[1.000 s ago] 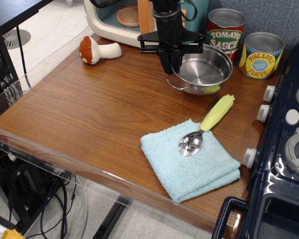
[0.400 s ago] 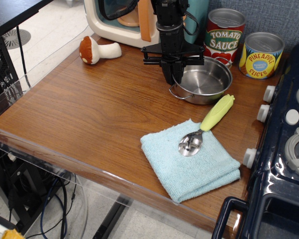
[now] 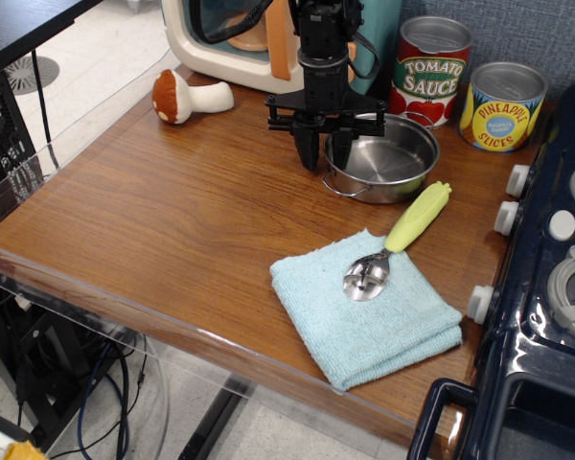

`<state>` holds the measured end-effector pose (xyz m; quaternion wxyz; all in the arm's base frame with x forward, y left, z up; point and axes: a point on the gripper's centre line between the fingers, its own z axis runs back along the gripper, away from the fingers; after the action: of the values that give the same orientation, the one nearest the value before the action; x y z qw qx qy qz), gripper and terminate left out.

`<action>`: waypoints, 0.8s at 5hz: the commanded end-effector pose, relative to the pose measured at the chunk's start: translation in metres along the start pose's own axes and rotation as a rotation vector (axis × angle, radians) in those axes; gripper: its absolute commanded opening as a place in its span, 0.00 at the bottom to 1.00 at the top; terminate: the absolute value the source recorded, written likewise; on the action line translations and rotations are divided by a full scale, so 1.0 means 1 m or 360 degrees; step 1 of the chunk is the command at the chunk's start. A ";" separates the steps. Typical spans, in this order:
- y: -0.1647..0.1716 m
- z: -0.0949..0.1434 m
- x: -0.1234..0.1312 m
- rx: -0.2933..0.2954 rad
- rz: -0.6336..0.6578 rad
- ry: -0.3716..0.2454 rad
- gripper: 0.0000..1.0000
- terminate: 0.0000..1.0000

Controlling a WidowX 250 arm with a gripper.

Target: Slide the silver pot so that it's in front of the canned goods.

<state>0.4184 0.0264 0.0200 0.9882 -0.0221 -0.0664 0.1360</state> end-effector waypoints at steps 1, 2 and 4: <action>0.002 0.055 0.008 0.0014 -0.0012 -0.0214 1.00 0.00; 0.003 0.077 0.008 -0.0001 -0.0015 -0.0293 1.00 0.00; 0.019 0.102 0.000 -0.0114 -0.0018 -0.0340 1.00 0.00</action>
<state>0.4012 0.0420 0.0904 0.9801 -0.0414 -0.1400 0.1346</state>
